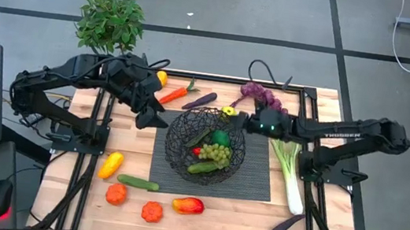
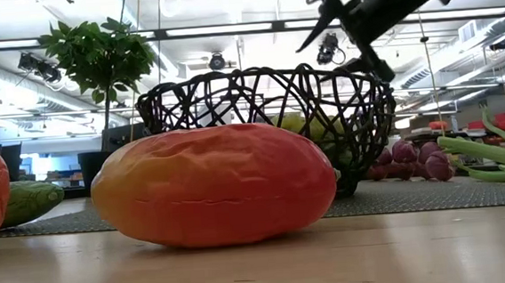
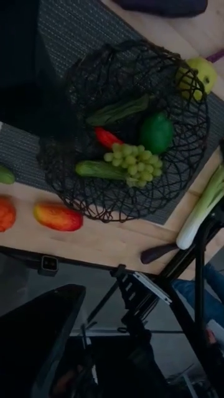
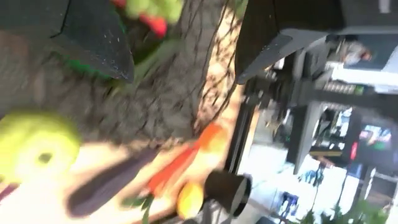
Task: Build produce basket
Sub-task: Put the green apple into the black basket
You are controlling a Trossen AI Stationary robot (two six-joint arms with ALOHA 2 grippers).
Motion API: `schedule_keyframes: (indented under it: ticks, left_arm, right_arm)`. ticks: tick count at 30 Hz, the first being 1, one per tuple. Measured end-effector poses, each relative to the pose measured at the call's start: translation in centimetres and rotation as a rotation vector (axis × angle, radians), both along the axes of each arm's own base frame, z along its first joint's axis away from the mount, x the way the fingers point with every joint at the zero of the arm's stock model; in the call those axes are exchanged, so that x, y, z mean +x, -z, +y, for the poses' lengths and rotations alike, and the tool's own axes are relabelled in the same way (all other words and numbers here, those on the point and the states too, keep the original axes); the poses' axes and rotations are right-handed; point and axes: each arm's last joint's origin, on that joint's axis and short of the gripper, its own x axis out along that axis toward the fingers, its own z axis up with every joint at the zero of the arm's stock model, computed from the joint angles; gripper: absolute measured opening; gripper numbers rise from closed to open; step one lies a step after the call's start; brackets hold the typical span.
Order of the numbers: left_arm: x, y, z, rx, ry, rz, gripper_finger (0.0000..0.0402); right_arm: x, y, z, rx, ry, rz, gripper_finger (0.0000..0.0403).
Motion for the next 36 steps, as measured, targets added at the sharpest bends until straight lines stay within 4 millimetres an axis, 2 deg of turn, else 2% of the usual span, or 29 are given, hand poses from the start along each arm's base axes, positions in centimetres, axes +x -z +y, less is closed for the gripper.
schedule_keyframes:
  ticks: [8, 11, 14, 19, 23, 25, 30, 36]
  left_arm:
    - [-0.2, 0.0, 1.6, 0.009, -0.07, -0.006, 0.04]
    - [-0.2, -0.3, 2.5, 0.043, -0.089, -0.039, 0.04]
    - [-0.1, -0.6, 3.3, 0.038, -0.14, -0.082, 0.04]
    - [-0.3, -0.8, 4.2, 0.008, -0.207, -0.097, 0.04]
    - [-0.6, -0.8, 4.9, 0.02, -0.261, -0.094, 0.04]
    - [-0.6, -0.9, 5.0, 0.024, -0.269, -0.105, 0.04]
    - [-0.2, -1.6, 5.1, 0.031, -0.283, -0.184, 0.04]
    - [0.4, -2.9, 5.6, 0.087, -0.307, -0.336, 0.04]
  right_arm:
    - [-1.0, 0.1, -4.6, -0.01, -0.032, 0.025, 0.028]
    - [-1.3, -0.1, -5.8, -0.031, -0.066, 0.045, 0.028]
    - [-1.5, -1.1, -6.5, -0.071, -0.094, 0.083, 0.028]
    - [-1.9, -3.1, -7.6, -0.114, -0.073, 0.241, 0.028]
    - [-2.2, -3.7, -8.9, -0.058, -0.044, 0.385, 0.0279]
    - [-2.3, -3.5, -9.6, -0.03, -0.057, 0.452, 0.0277]
    - [-1.5, -2.8, -11.6, -0.016, -0.126, 0.491, 0.0272]
    - [-0.6, 0.1, -13.9, 0.116, -0.185, 0.507, 0.0272]
